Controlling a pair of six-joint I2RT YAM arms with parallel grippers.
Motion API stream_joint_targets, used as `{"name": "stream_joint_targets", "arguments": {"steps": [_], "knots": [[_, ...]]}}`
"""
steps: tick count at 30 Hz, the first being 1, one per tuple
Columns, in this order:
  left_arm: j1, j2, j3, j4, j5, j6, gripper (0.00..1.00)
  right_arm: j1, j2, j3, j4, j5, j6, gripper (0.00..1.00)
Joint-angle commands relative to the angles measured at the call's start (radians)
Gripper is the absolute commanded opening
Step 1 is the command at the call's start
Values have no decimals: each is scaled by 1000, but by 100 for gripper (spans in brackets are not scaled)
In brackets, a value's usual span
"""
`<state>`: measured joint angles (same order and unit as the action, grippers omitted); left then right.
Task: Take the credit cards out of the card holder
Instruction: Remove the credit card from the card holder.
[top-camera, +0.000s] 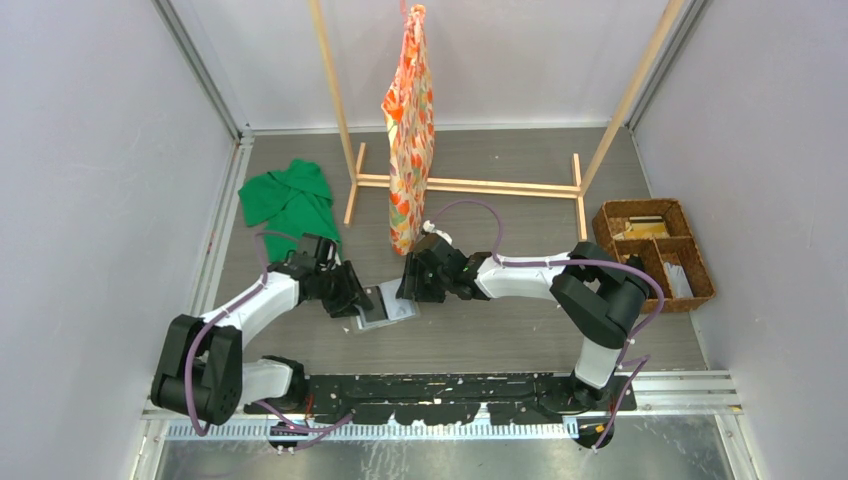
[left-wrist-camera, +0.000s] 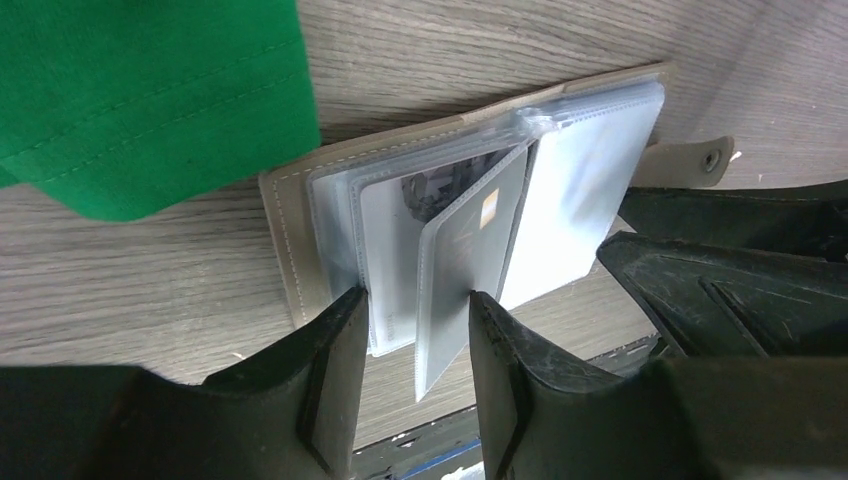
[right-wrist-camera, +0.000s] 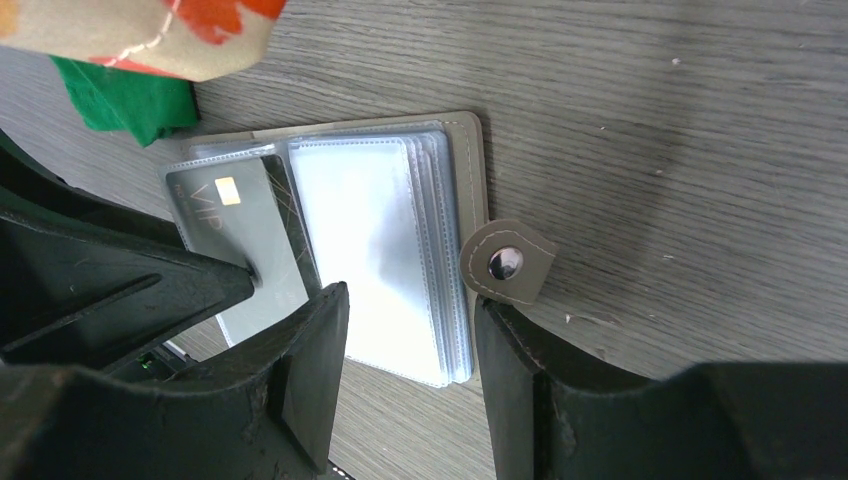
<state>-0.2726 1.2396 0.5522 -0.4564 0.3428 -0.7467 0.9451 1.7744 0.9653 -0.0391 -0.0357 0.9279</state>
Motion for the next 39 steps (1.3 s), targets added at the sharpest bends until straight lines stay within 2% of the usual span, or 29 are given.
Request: {"name": "stream_joint_targets", "arguments": {"steps": [1, 16, 31, 39], "knots": [[-5, 9, 0, 89, 86, 7, 43, 1, 28, -14, -1, 3, 6, 55], [-41, -40, 20, 197, 212, -25, 43, 1, 27, -17, 2, 7, 7, 55], [-120, 9, 119, 194, 216, -25, 43, 1, 10, -29, 3, 15, 6, 55], [-125, 25, 139, 182, 214, -17, 43, 1, -86, -60, -19, 89, 2, 55]]}}
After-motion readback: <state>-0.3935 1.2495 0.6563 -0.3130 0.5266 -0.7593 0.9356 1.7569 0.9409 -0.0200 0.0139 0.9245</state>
